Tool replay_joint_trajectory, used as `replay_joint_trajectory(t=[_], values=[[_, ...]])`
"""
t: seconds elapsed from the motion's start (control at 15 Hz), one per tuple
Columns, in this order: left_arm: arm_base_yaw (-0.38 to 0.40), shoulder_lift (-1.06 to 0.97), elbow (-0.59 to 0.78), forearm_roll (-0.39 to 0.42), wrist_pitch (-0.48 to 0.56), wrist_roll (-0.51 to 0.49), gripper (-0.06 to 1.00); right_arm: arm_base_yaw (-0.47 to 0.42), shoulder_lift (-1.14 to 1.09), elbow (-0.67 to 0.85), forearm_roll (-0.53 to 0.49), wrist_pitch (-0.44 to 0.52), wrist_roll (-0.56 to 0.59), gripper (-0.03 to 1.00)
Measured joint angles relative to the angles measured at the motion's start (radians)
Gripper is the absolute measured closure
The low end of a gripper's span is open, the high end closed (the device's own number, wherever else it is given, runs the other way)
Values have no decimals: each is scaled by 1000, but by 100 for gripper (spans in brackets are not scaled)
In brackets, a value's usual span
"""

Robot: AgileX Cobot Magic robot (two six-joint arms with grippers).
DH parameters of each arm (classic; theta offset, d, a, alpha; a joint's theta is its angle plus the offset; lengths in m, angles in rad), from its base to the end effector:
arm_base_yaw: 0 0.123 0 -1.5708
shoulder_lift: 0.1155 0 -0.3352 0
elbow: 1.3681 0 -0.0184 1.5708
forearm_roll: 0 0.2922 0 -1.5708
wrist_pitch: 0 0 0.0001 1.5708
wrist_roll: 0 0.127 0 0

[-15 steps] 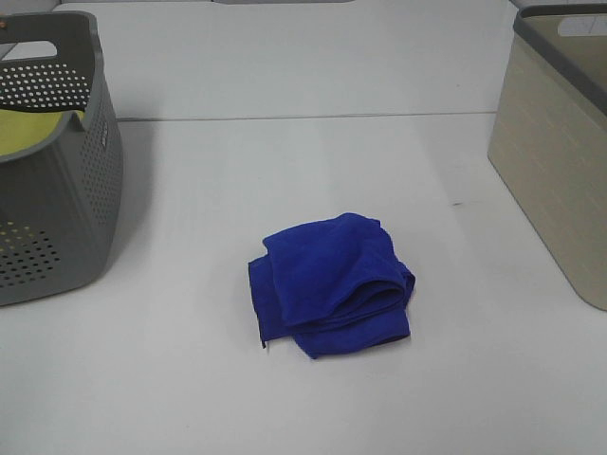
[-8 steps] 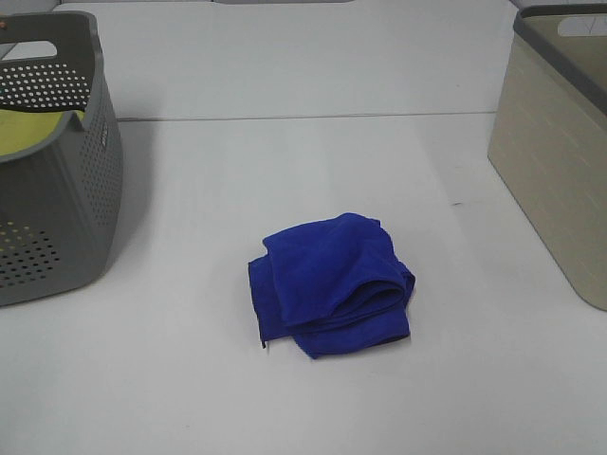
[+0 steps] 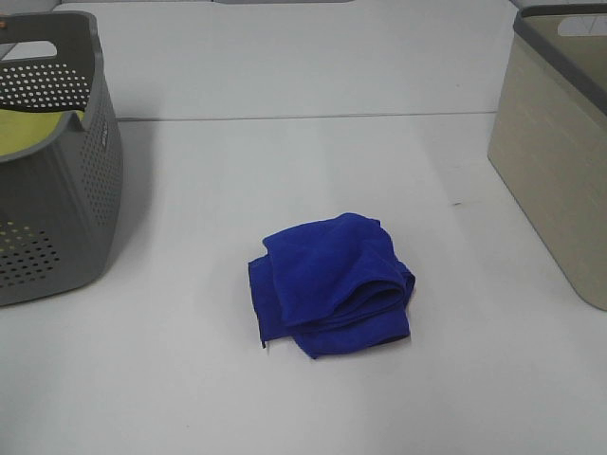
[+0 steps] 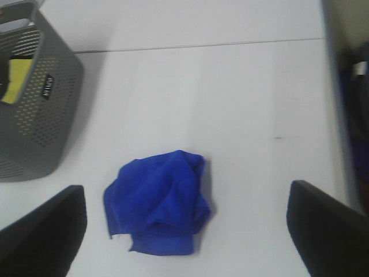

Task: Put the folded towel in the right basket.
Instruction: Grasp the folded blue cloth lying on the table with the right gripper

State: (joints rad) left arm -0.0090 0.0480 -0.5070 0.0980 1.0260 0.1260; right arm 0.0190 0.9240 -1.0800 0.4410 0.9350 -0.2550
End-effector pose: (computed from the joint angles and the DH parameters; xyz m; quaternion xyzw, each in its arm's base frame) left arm 0.0218 0.0104 0.2868 0.0576 0.8519 0.0792 0.5145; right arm 0.2039 0.0475 0.4286 -0.0783 0.8806 0.1641 0.4375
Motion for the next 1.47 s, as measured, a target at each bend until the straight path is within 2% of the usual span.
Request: replay_joint_trajectory(t=[0.13,0.27,0.47,0.67,1.07,1.47], values=[[0,0,0,0,0,0,-4,0,184,-60,181,2,-91,7],[0,0,0,0,0,0,-4,11,336,-93,307,21,-163,7],[0,0,0,0,0,0,-4,125,514,-95,284,10,-185,7],[0,0,0,0,0,0,-4,240,684,-95,245,-60,-179,7],[0,0,0,0,0,0,-4,251,996,-95,207,-108,-151,8],[0,0,0,0,0,0,-4,251,1133,-96,216,-129,-144,8]])
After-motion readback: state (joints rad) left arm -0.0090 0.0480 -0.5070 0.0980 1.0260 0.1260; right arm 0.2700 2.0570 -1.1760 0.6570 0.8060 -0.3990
